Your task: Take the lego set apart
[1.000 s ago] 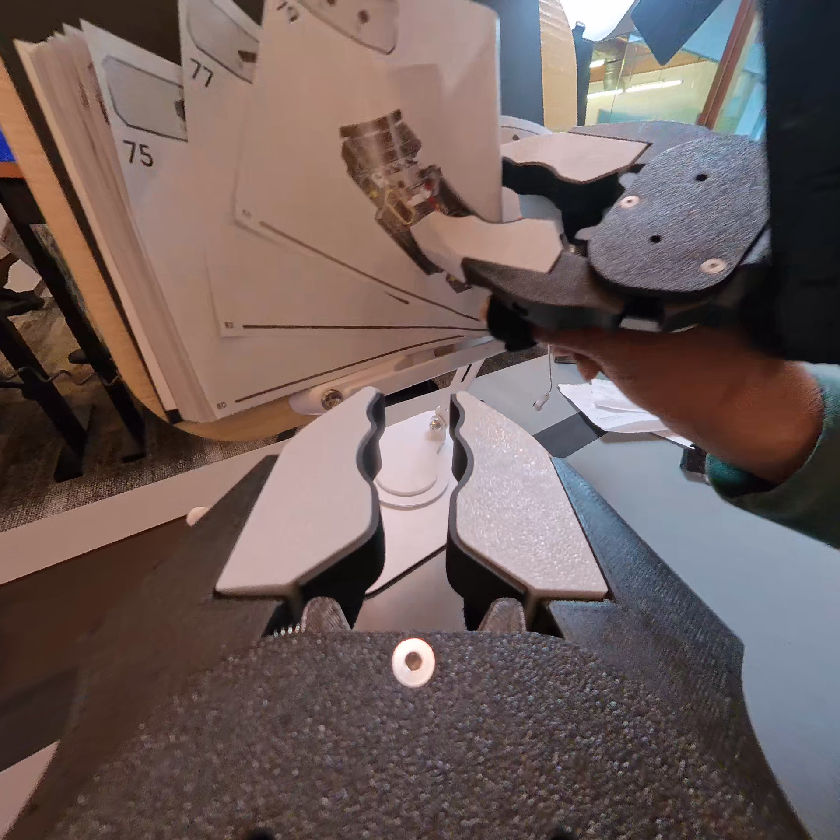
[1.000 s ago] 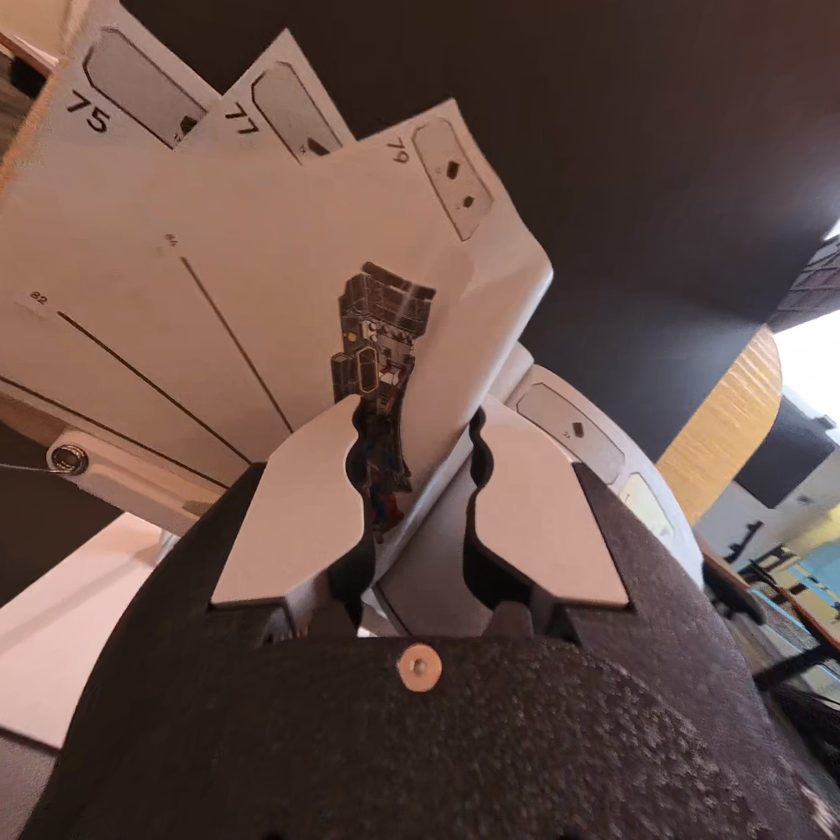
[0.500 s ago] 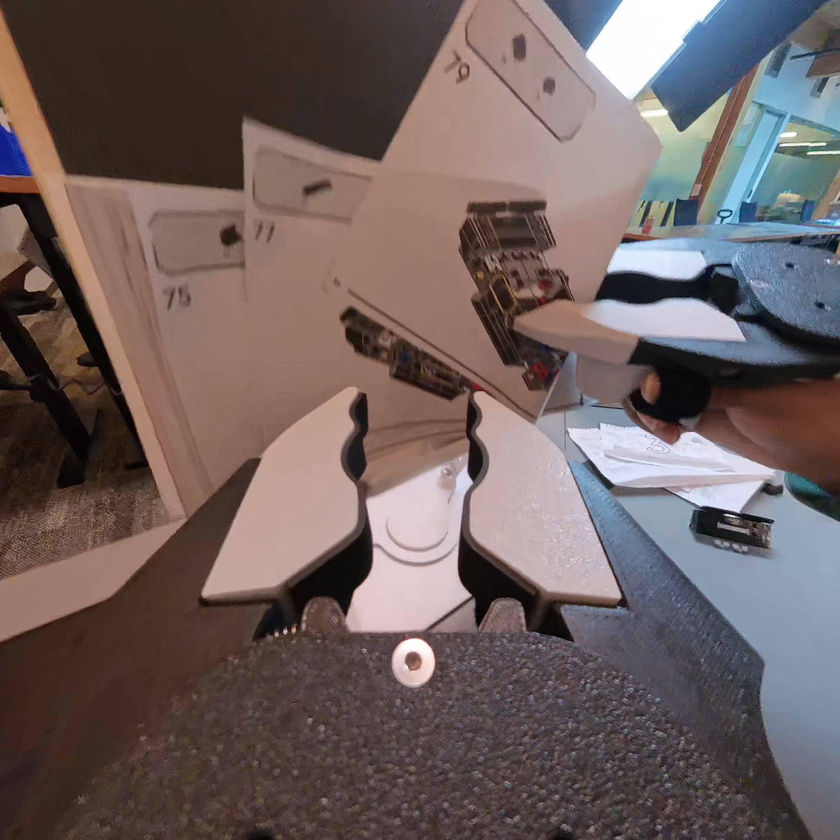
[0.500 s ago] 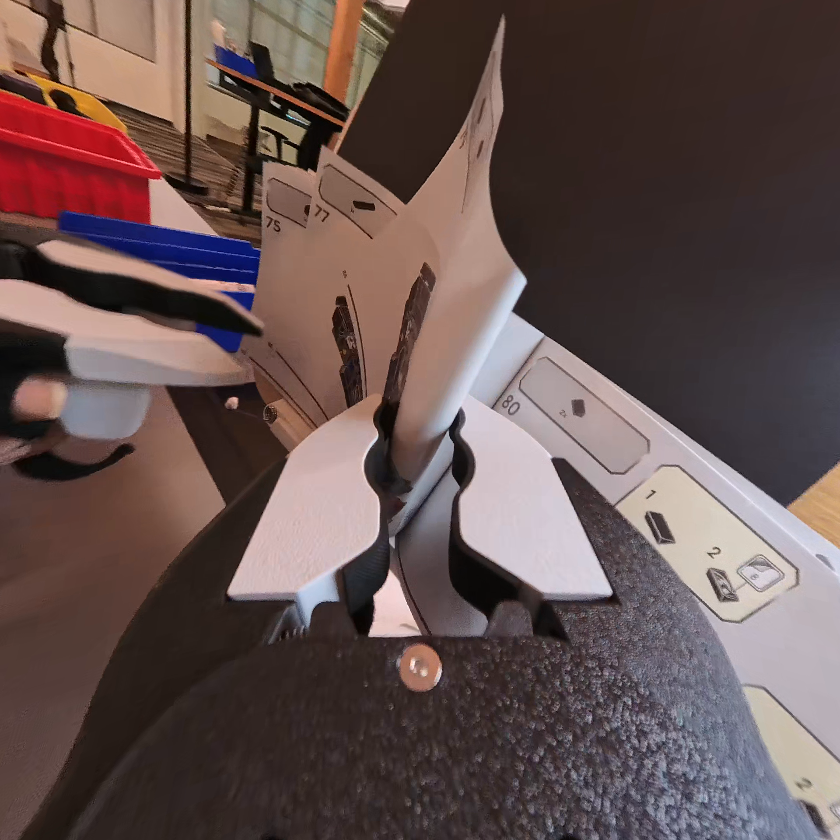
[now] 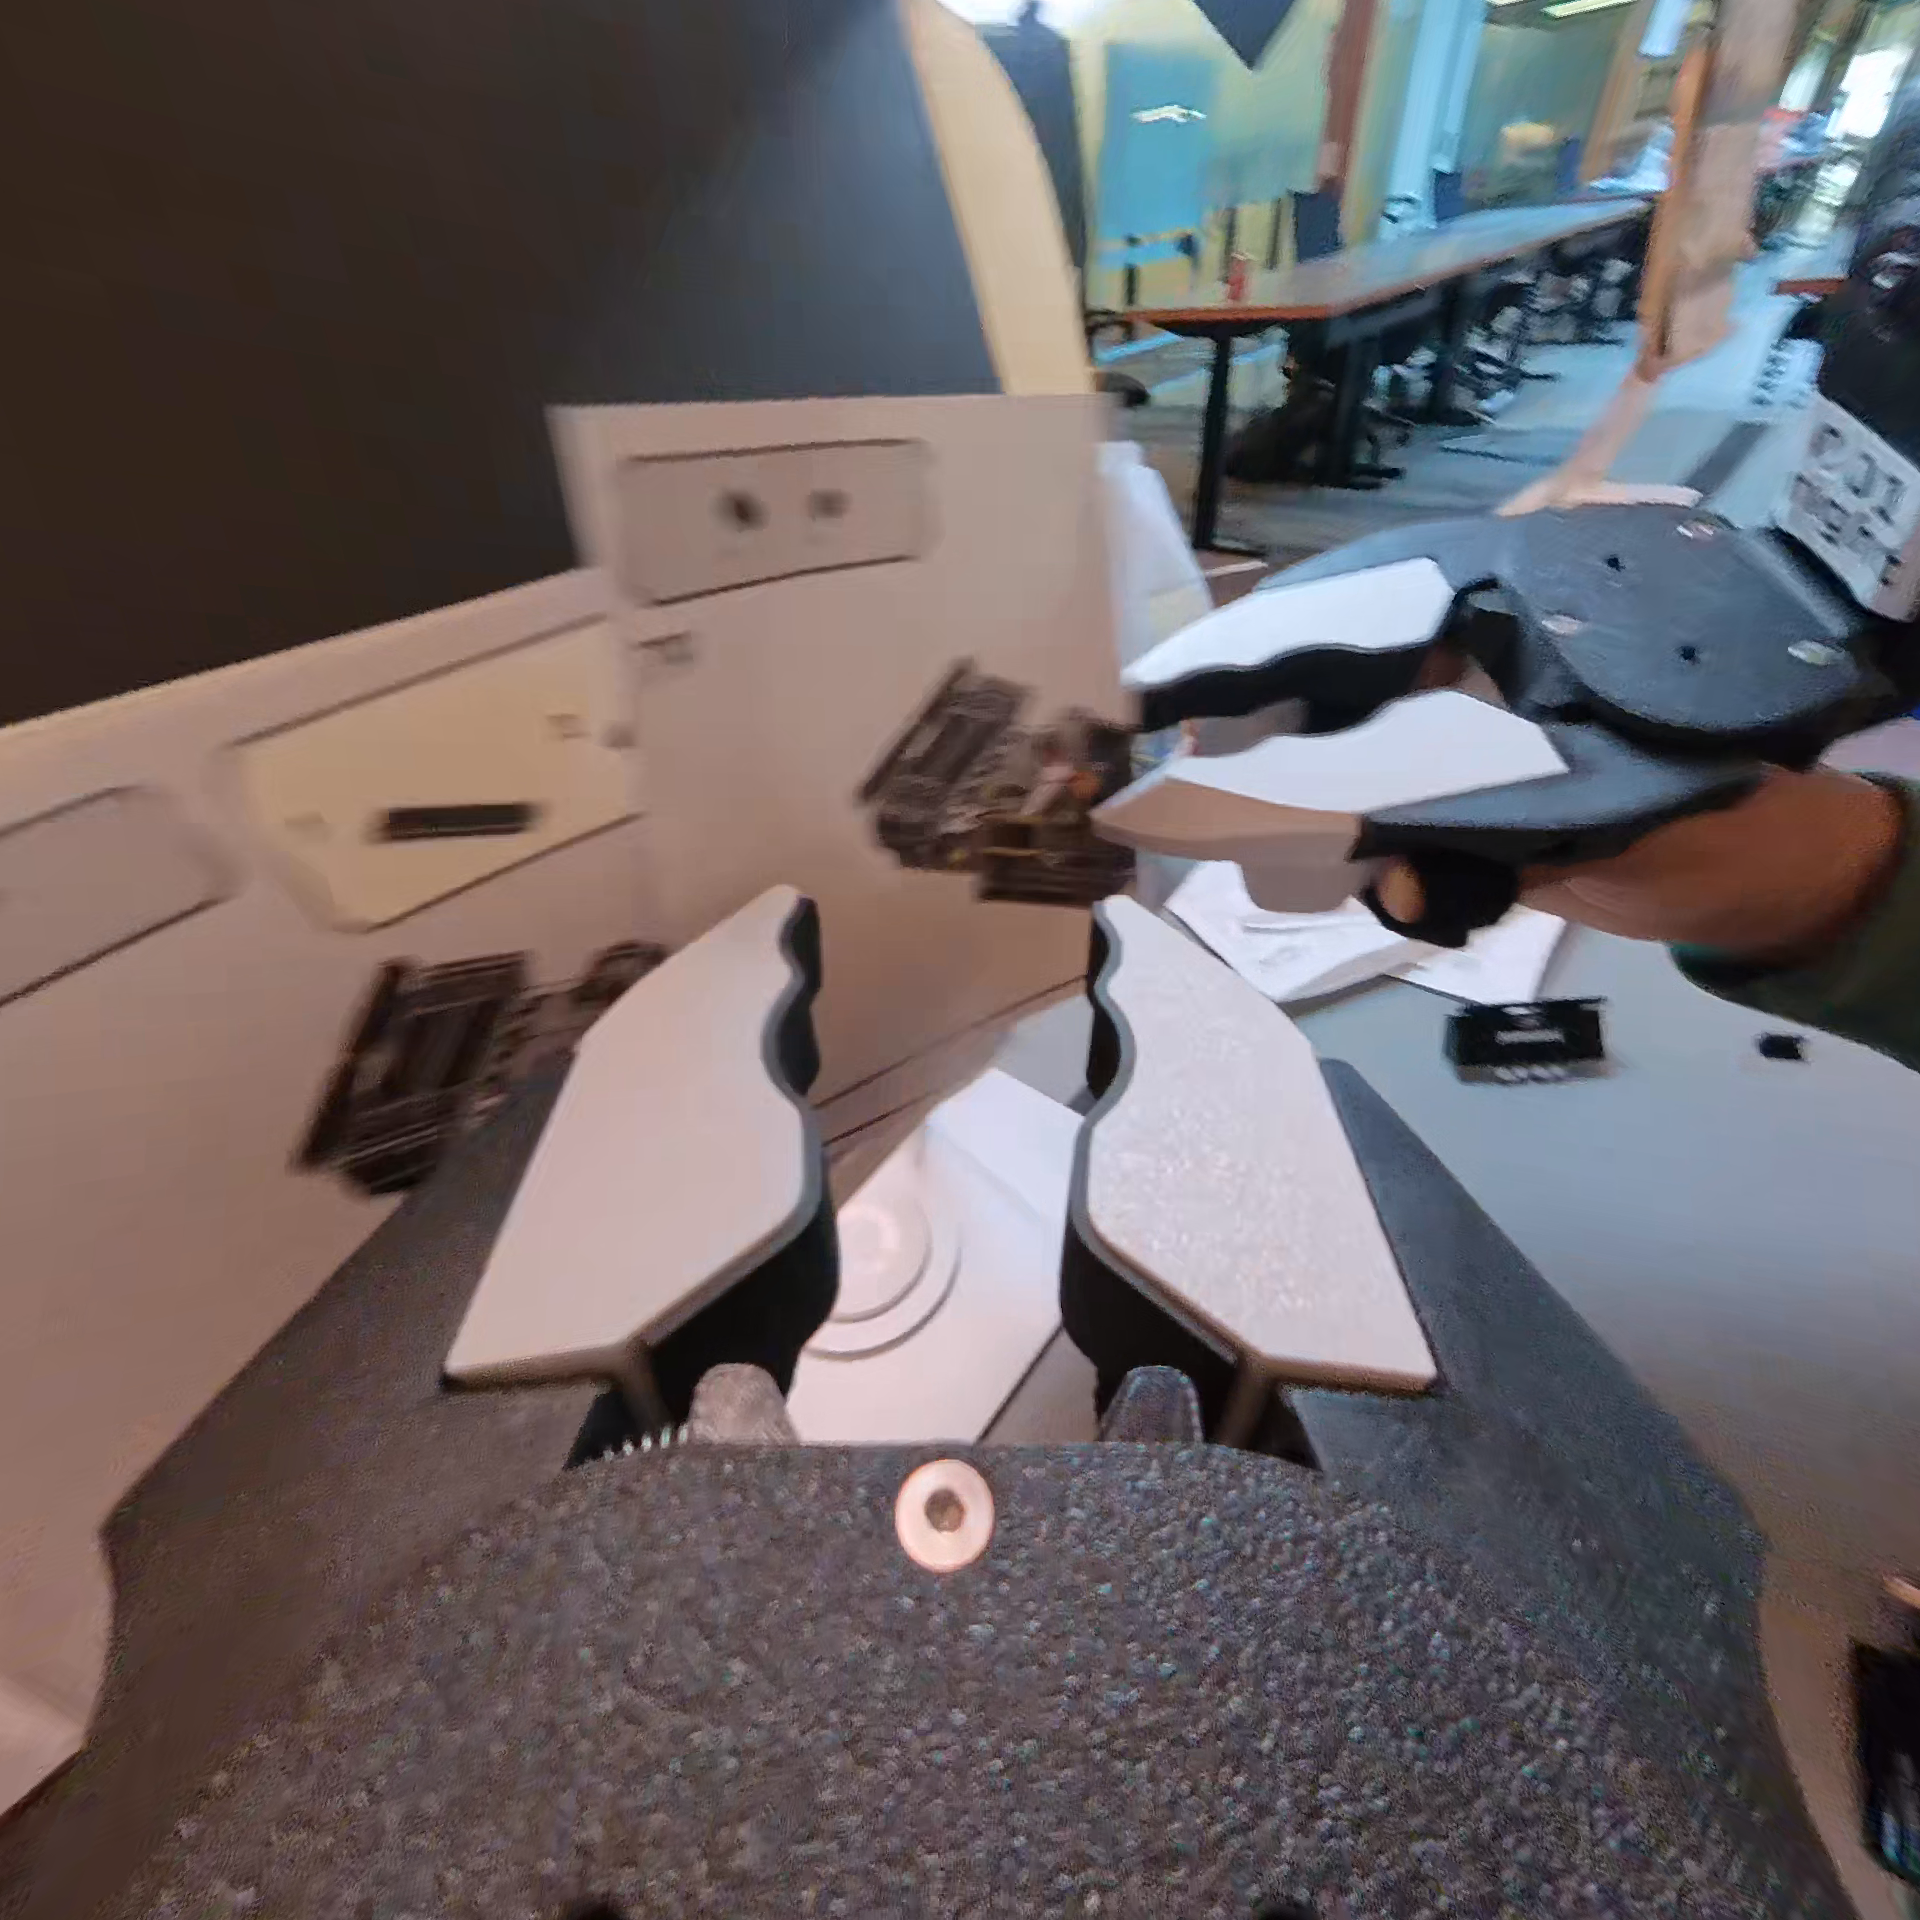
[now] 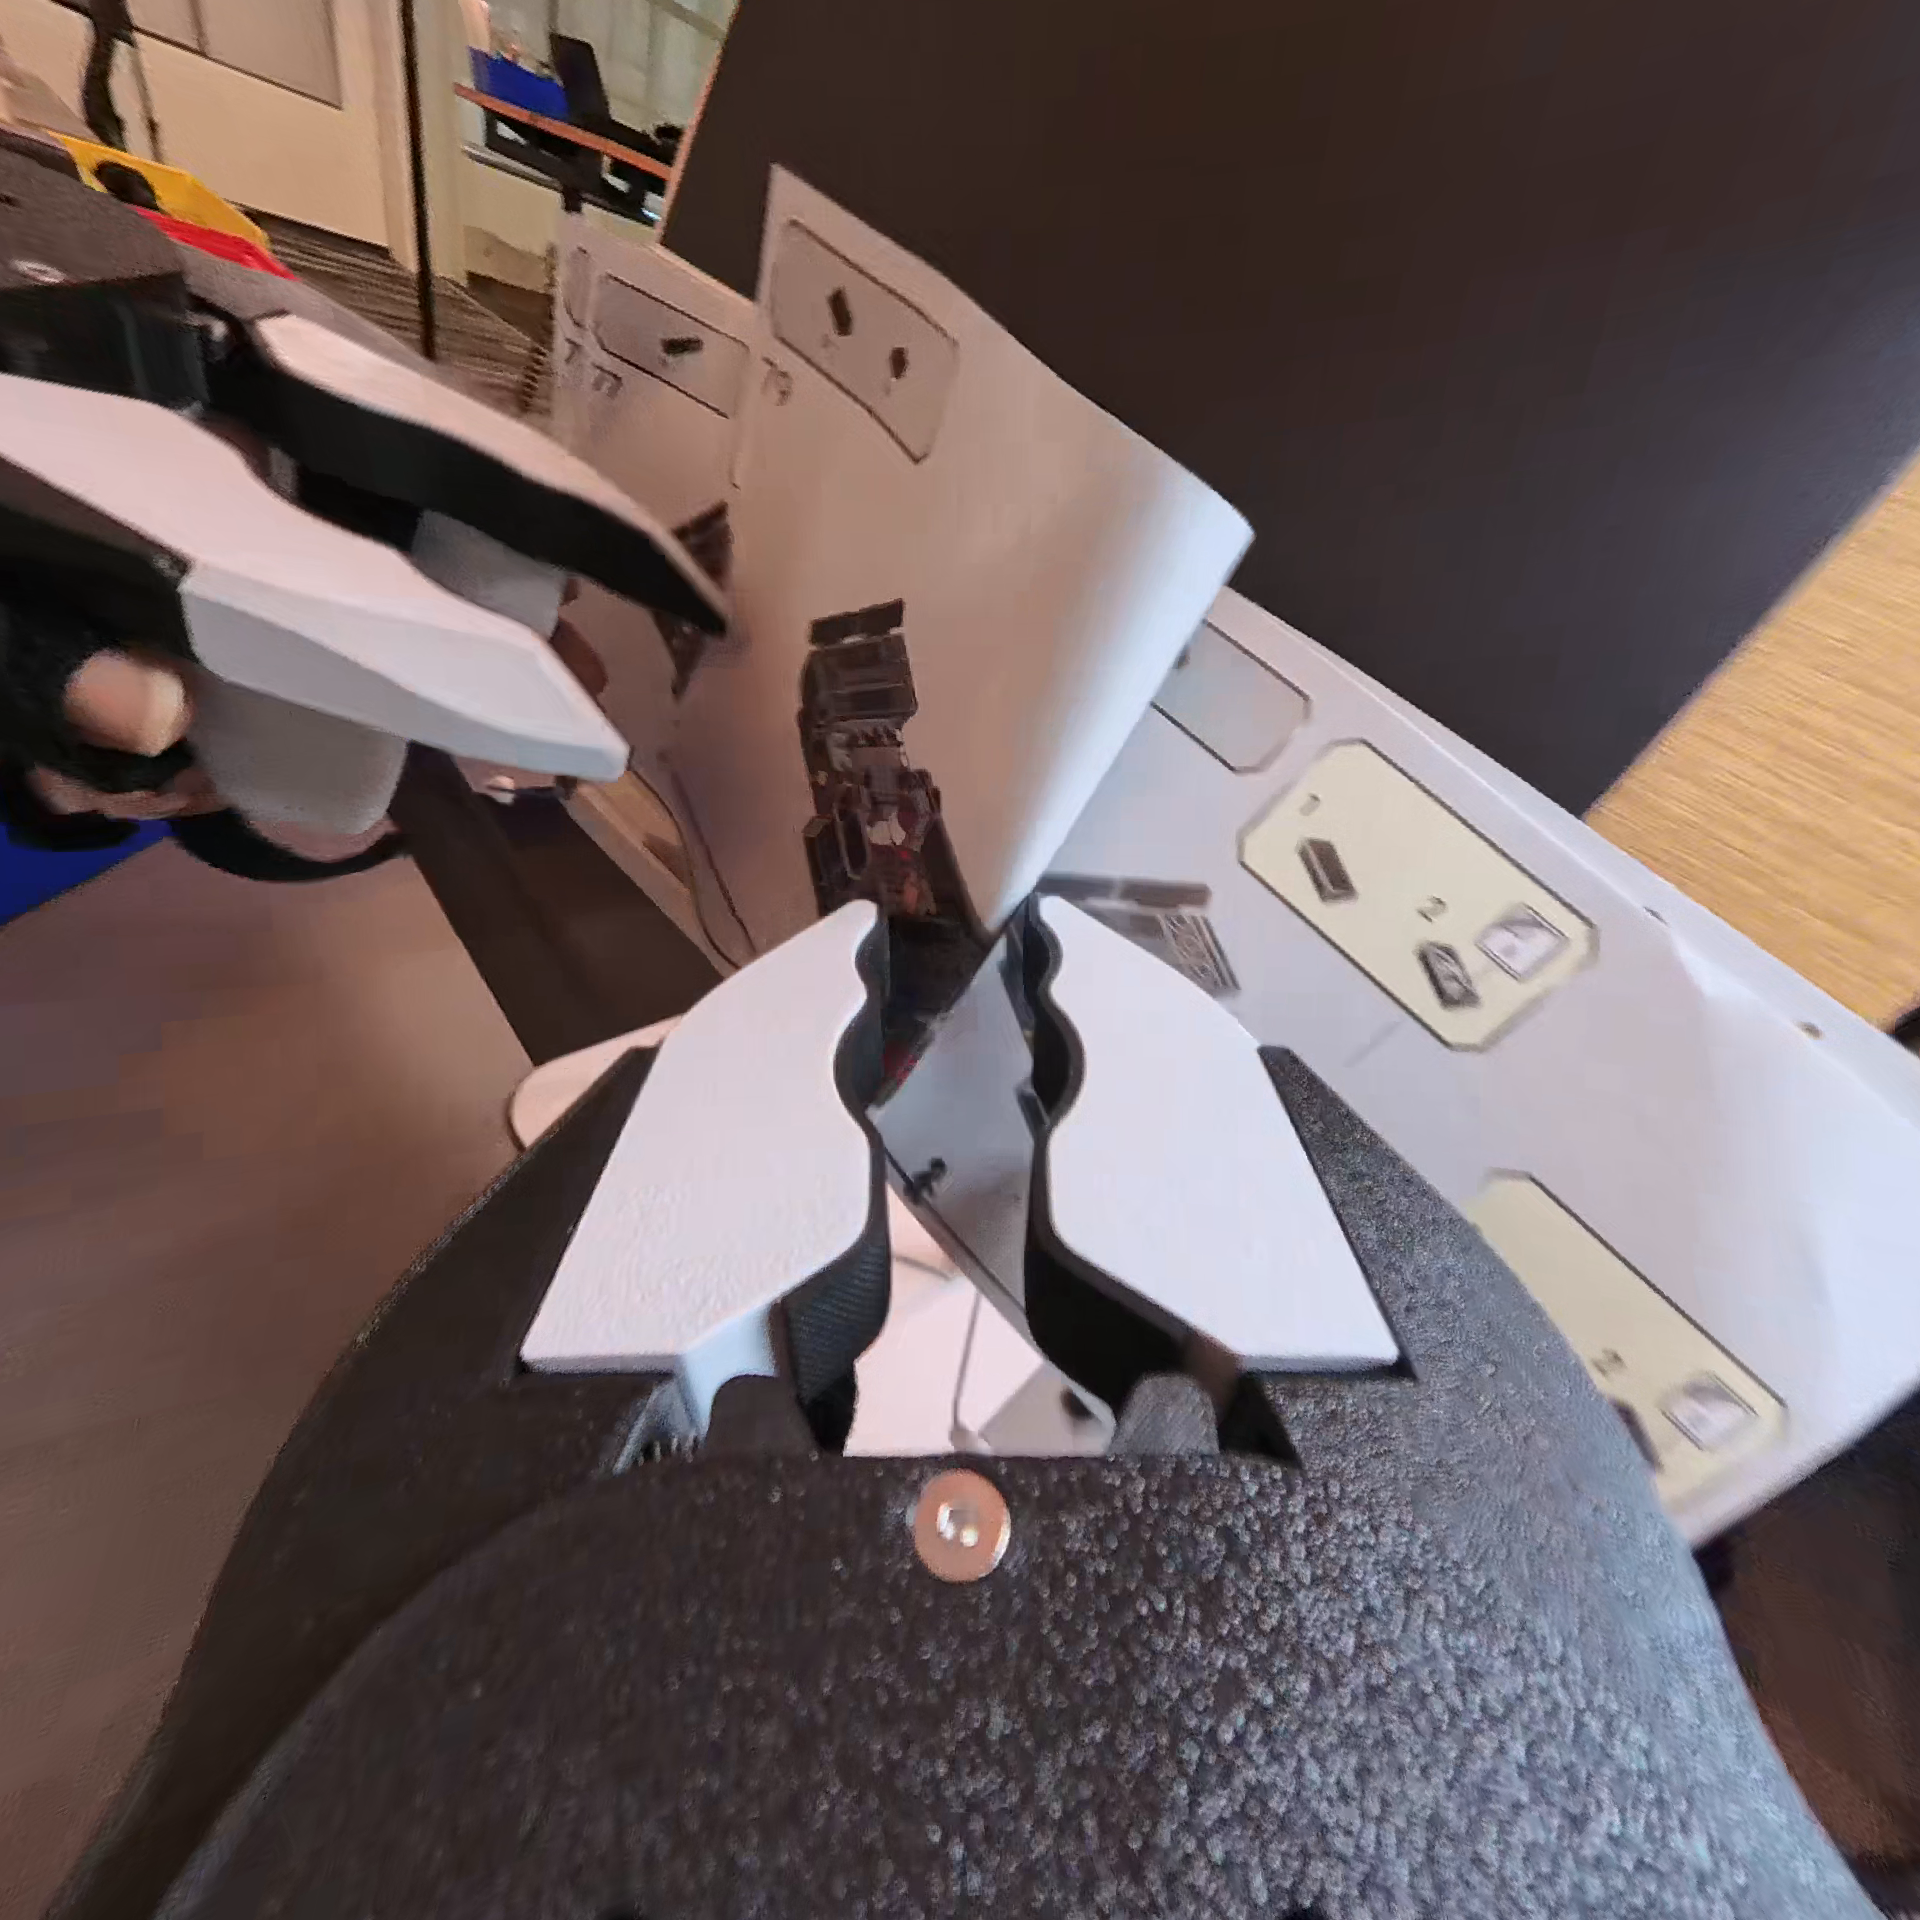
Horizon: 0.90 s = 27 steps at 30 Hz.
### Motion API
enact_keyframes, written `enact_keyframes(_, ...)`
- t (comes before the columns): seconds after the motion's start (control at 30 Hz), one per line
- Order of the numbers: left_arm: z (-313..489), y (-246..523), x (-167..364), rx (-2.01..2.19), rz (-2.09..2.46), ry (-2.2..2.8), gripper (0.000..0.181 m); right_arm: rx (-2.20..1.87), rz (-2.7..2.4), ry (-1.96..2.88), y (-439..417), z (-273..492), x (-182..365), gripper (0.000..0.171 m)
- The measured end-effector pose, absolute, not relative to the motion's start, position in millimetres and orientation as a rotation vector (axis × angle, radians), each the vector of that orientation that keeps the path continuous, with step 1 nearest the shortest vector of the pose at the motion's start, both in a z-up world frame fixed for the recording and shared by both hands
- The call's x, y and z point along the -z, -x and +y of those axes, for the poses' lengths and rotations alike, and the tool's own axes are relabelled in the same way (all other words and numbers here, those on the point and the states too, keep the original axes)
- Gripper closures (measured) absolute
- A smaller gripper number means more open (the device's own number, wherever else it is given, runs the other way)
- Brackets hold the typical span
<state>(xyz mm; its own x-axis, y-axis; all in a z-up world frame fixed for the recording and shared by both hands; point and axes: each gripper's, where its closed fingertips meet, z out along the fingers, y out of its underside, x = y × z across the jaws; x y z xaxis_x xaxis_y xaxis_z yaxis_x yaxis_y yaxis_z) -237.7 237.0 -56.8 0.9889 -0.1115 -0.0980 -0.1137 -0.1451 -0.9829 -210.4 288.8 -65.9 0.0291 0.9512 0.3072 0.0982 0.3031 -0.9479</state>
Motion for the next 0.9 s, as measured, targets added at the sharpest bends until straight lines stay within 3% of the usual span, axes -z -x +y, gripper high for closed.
enact_keyframes(0.2,254,172,69,0.021,0.359,1.747,0.144,-0.78,-1.228,1.148,169,326,52,0.148)
enact_keyframes(0.43,231,126,60,0.09,0.446,1.663,0.149,-0.872,-1.31,0.967,163,267,-6,0.142)
enact_keyframes(0.7,186,167,73,-0.067,0.277,1.707,0.151,-0.695,-1.399,1.227,255,240,36,0.092)
enact_keyframes(0.77,174,187,76,-0.084,0.197,1.717,0.151,-0.455,-1.303,1.239,262,261,49,0.1)
enact_keyframes(0.83,164,210,77,-0.093,0.112,1.723,0.149,-0.333,-1.259,1.189,261,273,55,0.126)
enact_keyframes(0.9,155,236,74,-0.131,0.029,1.717,0.144,-0.368,-1.243,1.17,255,278,55,0.132)
